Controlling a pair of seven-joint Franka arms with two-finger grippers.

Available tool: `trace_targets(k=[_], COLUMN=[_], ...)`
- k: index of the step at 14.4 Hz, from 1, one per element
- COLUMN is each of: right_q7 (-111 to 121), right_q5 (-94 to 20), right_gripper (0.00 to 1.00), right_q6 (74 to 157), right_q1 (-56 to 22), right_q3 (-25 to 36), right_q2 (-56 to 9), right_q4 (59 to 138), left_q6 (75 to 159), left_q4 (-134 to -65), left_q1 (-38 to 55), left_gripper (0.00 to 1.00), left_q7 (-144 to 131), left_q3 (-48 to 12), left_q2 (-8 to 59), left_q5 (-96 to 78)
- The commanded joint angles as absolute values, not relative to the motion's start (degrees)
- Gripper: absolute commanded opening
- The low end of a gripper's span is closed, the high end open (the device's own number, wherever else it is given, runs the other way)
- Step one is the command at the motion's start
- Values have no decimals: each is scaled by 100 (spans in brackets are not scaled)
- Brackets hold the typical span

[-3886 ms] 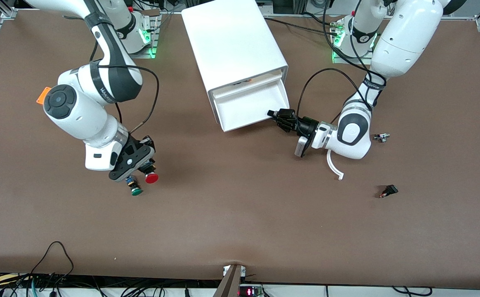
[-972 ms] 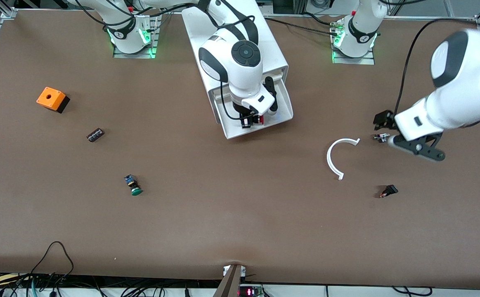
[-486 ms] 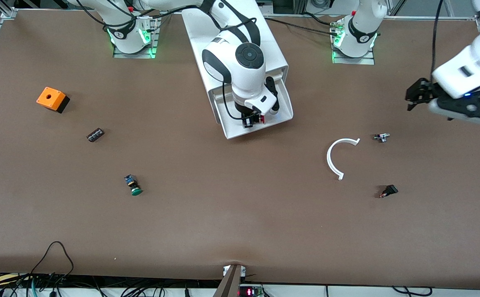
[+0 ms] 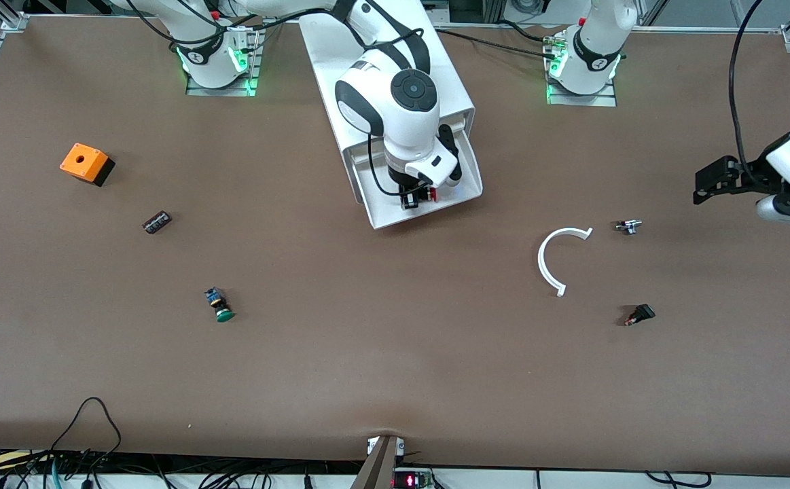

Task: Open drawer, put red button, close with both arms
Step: 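Release the red button into the drawer while the left gripper retracts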

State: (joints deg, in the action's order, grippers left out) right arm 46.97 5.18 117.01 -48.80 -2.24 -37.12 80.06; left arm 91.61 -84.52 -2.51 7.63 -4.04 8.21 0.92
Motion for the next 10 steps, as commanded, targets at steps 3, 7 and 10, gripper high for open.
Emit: trace_targets(k=[3,7,10], right_q7=[4553,4570,4561], right_q5=[554,501,536], right_gripper=[100,100,100], right_q6=[11584,11128,10838], right_q1=[-5053,-5115,-5115], right_q3=[77,448,851], right_q2=[-3744,-3665,-3498], right_q4=[7744,7156,6812], left_q6=[8993,9200,9835], left_q4=[-8596,-9470,-10379], left_q1=[-308,-334,-369], left_gripper=[100,100,100], left_q7=[633,536,536], left_q3=[-466,-466,-510], left_q2=[642,12,-650], left_q5=[97,97,97])
